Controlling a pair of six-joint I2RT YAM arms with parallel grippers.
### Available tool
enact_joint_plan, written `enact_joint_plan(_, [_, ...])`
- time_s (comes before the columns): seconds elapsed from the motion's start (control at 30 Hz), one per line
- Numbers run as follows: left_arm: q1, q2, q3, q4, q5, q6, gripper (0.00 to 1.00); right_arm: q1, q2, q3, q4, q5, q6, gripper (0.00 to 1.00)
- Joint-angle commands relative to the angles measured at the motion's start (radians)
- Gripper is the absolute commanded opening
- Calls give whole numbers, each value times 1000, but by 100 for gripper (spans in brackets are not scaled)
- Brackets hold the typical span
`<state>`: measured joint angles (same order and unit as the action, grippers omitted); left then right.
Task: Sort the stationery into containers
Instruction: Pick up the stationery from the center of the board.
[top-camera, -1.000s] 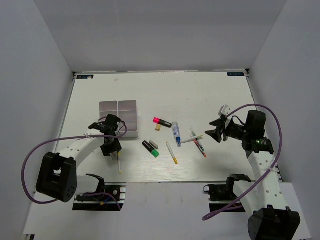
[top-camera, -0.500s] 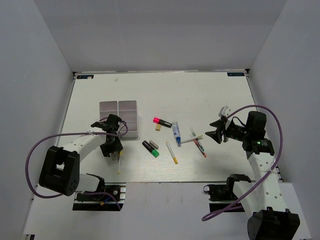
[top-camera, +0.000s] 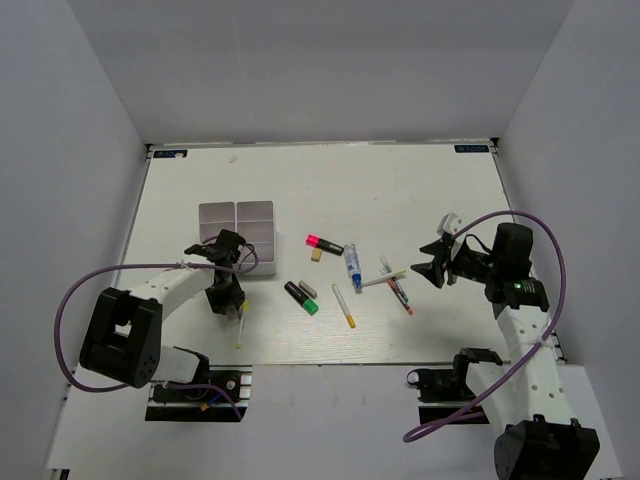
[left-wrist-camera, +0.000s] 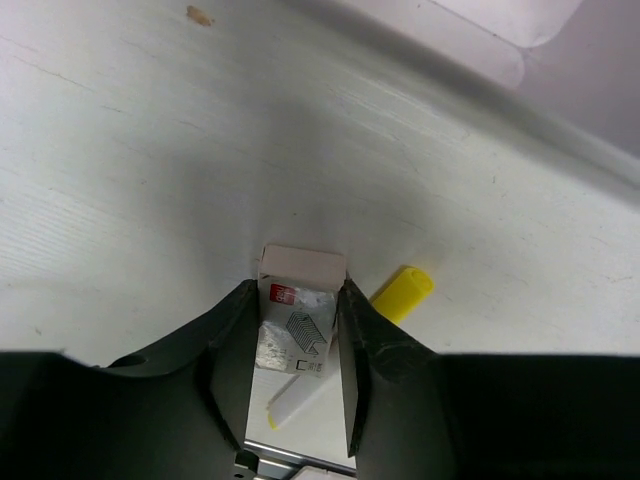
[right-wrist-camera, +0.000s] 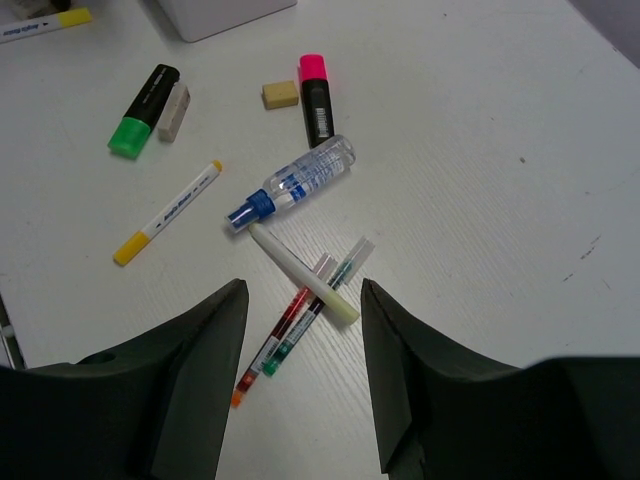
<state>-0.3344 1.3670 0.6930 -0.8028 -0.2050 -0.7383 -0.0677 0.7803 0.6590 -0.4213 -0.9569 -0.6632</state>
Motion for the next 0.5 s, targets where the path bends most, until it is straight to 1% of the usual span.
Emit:
enact_joint_plan(0.0, [-3,-23,-21,36,48,-19,36,-9,-18,22,-19,-26,-19,55])
enact_joint_plan(0.03, [-3,-37,-30,36,58,-19,30,-7,-24,21,-19,-26,-21,55])
enact_joint_plan(0.1, [-12,-74,-39,36,70,-30,24,-11,-24,24,-25,-28,-22,55])
enact_joint_plan(0.13, [-12,-113,-39,36,70,-30,18,-11,-24,22,-22,-29,-22,55])
enact_joint_plan(0.23, [-23,-176,-29,24,114,-19,12,-11,-16,27,-25,-37,-21,55])
enact_joint_plan(0.27, [-32,-221,-29,24,153,0,7,-12,-16,28,-27,-39,-21,55])
enact_joint_plan(0.3, [-32,-244,-9,24,168,29,6,-9,-13,28,-31,-40,-26,53])
enact_joint_plan(0.37, [-32,-291,8,24,211,63,1,-7,-6,31,-31,-43,-29,43])
enact_joint_plan(0.43, [-41,-365,45,51,235,109,1,-9,4,33,-40,-55,-38,29])
enact_joint_plan(0.47, [-41,-388,75,63,236,109,1,-7,10,39,-50,-57,-52,10])
